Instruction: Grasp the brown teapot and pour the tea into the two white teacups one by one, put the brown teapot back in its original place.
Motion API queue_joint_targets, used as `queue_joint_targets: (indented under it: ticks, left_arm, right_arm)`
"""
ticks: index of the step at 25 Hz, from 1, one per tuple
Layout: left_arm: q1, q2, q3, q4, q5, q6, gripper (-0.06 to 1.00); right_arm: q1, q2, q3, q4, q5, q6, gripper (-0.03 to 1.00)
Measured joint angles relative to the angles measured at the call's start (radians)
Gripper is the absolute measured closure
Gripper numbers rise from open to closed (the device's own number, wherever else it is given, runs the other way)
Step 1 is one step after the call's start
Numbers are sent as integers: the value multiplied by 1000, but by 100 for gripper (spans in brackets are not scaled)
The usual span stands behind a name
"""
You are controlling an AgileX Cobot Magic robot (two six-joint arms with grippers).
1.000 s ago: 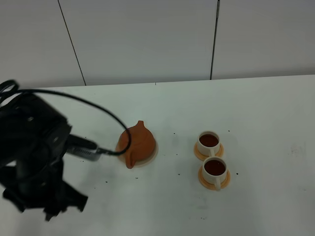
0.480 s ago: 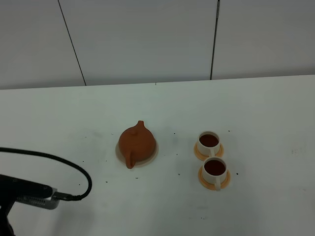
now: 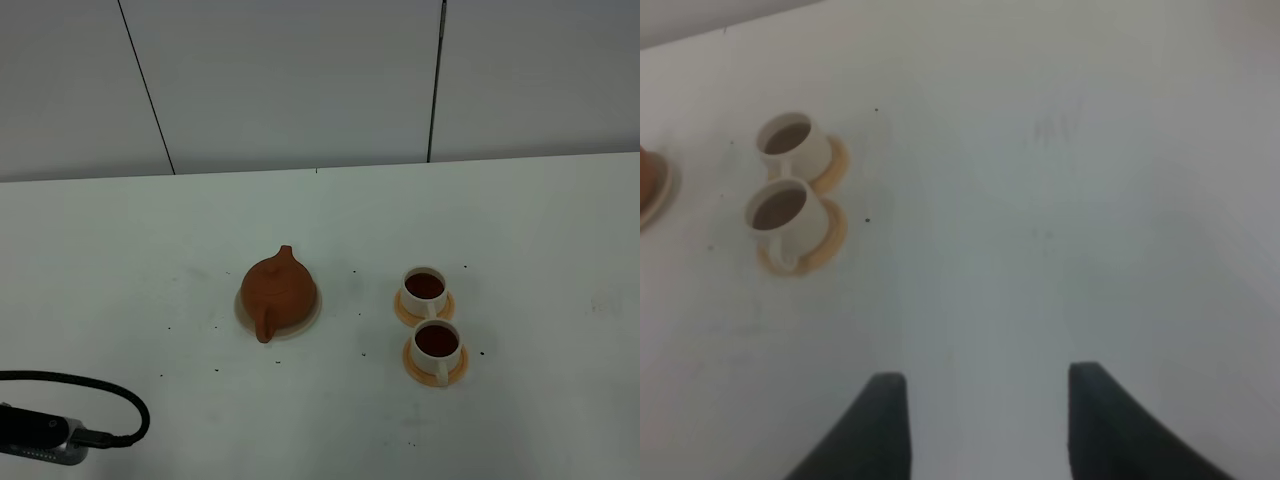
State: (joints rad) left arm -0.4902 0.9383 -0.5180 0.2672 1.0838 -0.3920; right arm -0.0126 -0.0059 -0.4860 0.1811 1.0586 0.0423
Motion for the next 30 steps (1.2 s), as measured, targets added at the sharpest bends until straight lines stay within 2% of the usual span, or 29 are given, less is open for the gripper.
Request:
queue_joint_targets:
  ticks: [6,9,17,19,21,30]
  left_arm:
    - [1,-6,2,6,-19,84,41]
    - [57,-31,2,-4,-26,101,41]
    - [458,-218,3,-77,-37,205,41]
    - [535,-276,4,-79,-38,223,41]
    - [579,-342,4,-79,-38,230,41]
    - [597,-581,5,-69,-38,236,41]
  right_arm:
    - [0,0,0,0,0,0,61]
    - [0,0,0,0,0,0,61]
    - [0,0,0,1,0,0,61]
    - [0,0,0,1,0,0,61]
    - [0,0,0,1,0,0,61]
    - [0,0,0,1,0,0,61]
